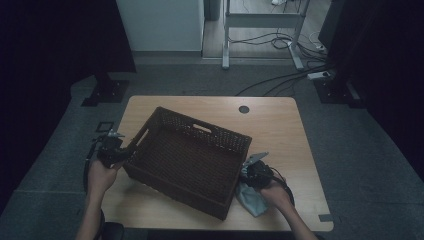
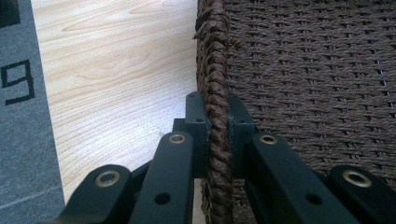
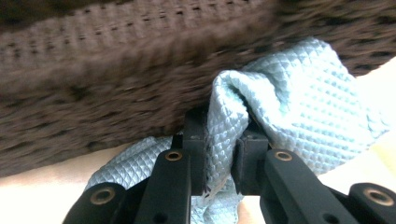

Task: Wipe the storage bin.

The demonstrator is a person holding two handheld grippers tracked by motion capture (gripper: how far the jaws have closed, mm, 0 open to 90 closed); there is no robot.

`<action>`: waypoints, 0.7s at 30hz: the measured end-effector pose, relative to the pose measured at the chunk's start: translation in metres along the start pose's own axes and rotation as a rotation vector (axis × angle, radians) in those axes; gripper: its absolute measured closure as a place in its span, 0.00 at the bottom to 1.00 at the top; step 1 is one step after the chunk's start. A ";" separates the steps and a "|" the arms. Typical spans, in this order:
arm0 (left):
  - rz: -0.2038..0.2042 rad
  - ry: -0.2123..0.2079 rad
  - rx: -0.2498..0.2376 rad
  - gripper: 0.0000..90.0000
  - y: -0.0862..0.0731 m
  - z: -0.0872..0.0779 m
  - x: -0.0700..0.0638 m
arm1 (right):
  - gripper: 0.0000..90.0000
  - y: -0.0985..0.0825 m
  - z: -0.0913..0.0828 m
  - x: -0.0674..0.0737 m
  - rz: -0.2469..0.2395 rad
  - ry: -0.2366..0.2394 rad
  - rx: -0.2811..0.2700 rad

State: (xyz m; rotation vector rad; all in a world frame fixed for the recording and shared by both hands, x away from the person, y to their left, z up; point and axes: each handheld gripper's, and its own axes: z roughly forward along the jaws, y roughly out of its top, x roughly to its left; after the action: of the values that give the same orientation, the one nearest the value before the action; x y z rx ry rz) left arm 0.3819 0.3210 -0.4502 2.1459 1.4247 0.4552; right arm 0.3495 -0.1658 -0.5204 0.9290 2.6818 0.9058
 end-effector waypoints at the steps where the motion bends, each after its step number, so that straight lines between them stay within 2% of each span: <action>1: 0.000 0.000 0.000 0.92 0.000 0.000 0.000 | 0.85 -0.001 0.000 0.002 0.000 0.013 -0.005; 5: -0.001 0.001 0.000 0.92 0.000 0.000 0.000 | 0.86 -0.002 -0.002 0.011 -0.020 0.014 0.004; 11: -0.002 0.004 0.001 0.92 0.000 0.000 -0.001 | 0.86 -0.009 -0.005 0.019 -0.036 0.058 -0.011; 13: -0.003 0.005 0.002 0.92 0.000 0.000 -0.001 | 0.85 -0.009 -0.005 0.026 -0.058 0.036 0.001; 17: -0.003 0.009 0.003 0.92 0.000 0.000 -0.001 | 0.85 -0.012 -0.007 0.033 -0.062 0.073 -0.005; 21: -0.005 0.012 0.003 0.92 0.000 0.000 -0.002 | 0.85 -0.012 -0.008 0.045 -0.092 0.069 0.004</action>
State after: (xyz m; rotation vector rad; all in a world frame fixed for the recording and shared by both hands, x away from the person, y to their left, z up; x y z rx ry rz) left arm 0.3814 0.3195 -0.4500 2.1451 1.4383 0.4652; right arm 0.3048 -0.1500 -0.5194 0.7822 2.7593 0.9298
